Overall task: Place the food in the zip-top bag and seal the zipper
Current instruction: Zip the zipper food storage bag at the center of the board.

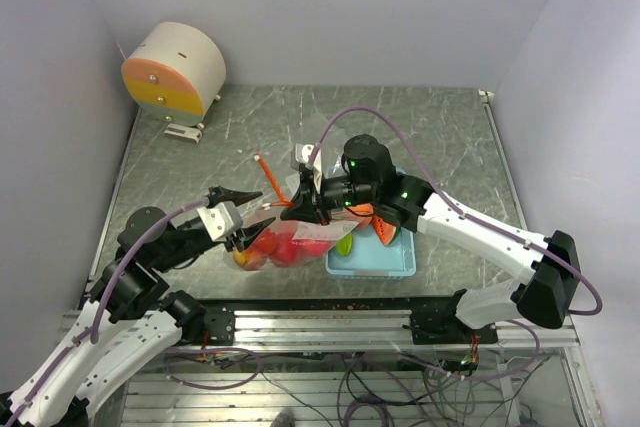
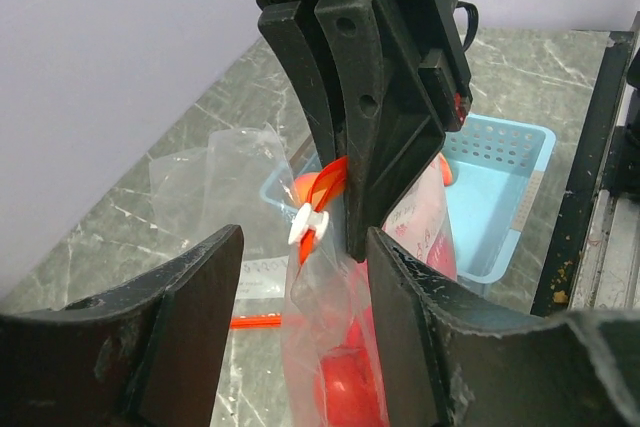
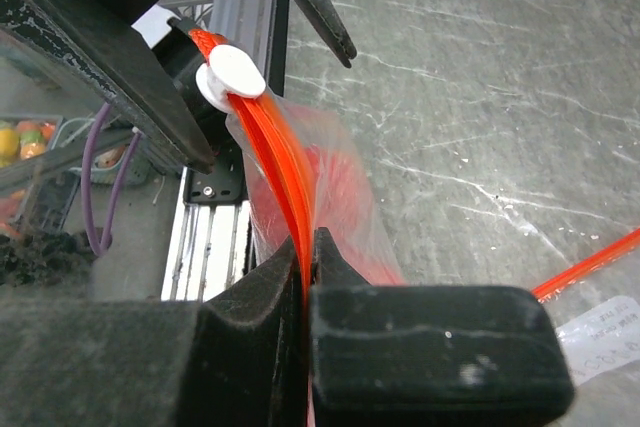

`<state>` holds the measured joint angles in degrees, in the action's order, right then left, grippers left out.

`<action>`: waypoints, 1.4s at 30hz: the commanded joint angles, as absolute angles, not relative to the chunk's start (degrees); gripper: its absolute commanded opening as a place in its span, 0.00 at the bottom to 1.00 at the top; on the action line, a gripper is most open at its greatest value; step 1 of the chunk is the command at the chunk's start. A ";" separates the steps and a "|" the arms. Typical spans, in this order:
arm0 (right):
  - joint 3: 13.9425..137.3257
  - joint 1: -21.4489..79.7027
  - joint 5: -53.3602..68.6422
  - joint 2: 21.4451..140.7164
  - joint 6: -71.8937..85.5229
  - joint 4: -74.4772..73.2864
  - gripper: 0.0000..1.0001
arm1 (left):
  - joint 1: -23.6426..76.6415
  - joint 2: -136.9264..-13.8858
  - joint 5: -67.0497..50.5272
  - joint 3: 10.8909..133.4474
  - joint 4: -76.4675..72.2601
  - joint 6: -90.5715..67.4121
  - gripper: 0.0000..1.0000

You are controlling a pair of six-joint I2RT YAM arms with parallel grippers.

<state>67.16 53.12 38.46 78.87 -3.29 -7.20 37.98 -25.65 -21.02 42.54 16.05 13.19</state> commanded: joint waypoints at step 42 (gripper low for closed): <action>62.57 53.19 37.01 69.39 -4.90 3.83 0.53 | 38.05 -30.25 -24.66 42.54 16.28 11.12 0.07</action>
<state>62.54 53.10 37.87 68.47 -4.34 -0.49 37.98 -30.39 -22.33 41.56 16.51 11.77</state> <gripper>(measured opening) 0.516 0.077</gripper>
